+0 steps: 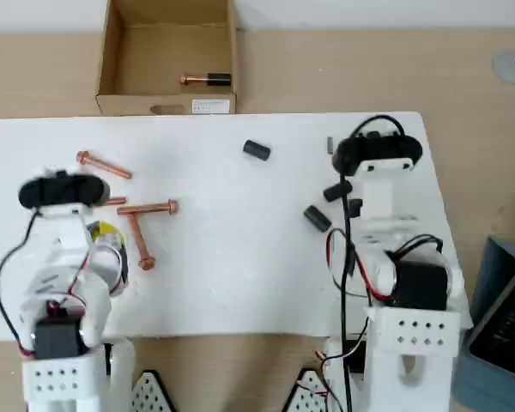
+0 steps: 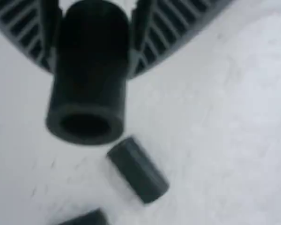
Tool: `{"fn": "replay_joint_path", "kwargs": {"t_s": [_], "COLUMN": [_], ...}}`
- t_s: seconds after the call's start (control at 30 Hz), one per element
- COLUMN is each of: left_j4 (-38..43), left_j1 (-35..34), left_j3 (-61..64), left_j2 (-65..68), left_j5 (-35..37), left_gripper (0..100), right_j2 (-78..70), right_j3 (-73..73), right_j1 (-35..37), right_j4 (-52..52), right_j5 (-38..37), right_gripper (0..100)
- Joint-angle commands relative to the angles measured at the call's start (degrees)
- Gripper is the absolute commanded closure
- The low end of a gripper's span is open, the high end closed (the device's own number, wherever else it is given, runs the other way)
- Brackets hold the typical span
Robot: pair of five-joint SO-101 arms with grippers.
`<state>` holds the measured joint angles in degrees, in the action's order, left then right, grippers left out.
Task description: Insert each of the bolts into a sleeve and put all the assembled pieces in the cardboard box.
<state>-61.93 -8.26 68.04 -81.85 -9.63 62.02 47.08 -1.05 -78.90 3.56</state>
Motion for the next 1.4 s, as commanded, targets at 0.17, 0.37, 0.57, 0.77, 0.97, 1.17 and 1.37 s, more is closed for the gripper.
{"fn": "replay_joint_path", "kwargs": {"t_s": [0.17, 0.37, 0.57, 0.77, 0.97, 1.17, 1.37], "left_j4": [-0.3, -2.3, -9.2, -16.4, -21.5, -23.4, -22.9], "left_j1": [0.0, 0.0, 0.6, 0.7, 1.8, 4.7, 6.2], "left_j3": [-24.3, -32.3, -38.3, -46.9, -53.1, -57.8, -61.4], "left_j2": [27.8, 40.8, 52.3, 63.3, 72.9, 78.5, 85.1], "left_j5": [-7.6, -17.0, -25.3, -31.1, -43.2, -50.7, -52.7], "left_gripper": [100, 99, 99, 99, 99, 98, 90], "right_j2": [12.4, 17.0, 17.5, 17.5, 17.5, 17.5, 17.5], "right_j3": [9.0, 10.9, 10.9, 10.9, 10.7, 10.6, 10.6], "right_j1": [-3.6, -3.6, -3.6, -3.6, -3.6, -3.6, -3.6], "right_j4": [6.7, 6.7, 6.5, 6.6, 6.6, 6.6, 6.6], "right_j5": [1.4, 2.4, 2.4, 2.4, 4.4, 5.5, 5.5], "right_gripper": [98.9, 98.9, 98.9, 98.9, 98.9, 98.9, 98.9]}}
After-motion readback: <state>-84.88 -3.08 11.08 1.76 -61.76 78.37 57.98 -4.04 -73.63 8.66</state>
